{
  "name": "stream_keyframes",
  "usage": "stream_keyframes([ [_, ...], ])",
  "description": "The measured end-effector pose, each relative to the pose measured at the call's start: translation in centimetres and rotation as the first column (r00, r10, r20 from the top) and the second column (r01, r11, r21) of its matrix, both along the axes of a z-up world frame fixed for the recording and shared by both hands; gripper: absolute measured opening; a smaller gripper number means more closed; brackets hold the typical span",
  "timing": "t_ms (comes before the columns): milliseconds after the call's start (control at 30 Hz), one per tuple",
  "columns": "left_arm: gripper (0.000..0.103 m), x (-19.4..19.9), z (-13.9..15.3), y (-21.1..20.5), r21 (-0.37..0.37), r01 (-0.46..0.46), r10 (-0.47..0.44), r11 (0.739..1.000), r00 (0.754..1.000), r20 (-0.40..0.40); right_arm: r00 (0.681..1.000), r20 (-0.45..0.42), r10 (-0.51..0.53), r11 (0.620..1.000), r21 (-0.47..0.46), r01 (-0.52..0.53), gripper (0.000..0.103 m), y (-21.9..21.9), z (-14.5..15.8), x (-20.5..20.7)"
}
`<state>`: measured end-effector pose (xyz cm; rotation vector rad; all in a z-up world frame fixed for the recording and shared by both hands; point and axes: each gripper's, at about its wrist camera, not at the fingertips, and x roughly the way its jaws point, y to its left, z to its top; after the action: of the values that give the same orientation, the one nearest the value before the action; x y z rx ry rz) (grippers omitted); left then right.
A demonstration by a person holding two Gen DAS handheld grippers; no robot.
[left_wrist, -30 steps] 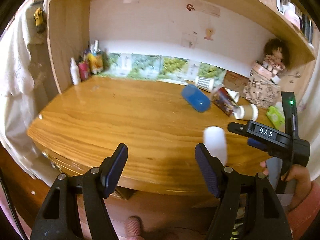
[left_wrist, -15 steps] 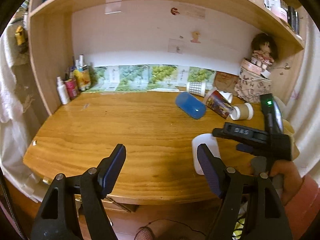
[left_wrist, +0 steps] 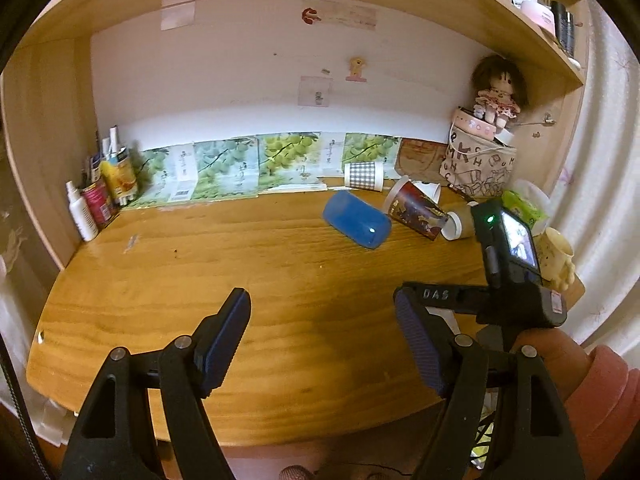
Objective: Flip cup upright
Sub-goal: 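Grasp the white cup's base with the right gripper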
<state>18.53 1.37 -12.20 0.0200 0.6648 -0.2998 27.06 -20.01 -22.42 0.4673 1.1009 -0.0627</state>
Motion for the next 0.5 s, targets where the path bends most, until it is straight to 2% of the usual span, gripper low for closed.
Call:
stream_keyframes([
  [233,0.078,1.5,0.1,0.4,0.004,0.032,-0.032,0.999,0.999,0.004,0.995,-0.096,0.016,0.998,-0.06,-0.022,0.1,0.3,-1.3,1.5],
  [500,0.078,2.6,-0.2,0.8,0.007,0.04,-0.04,0.999,0.999,-0.01,0.983,-0.162,0.082,0.991,-0.091,-0.098,0.078,2.1,-2.1,2.8],
])
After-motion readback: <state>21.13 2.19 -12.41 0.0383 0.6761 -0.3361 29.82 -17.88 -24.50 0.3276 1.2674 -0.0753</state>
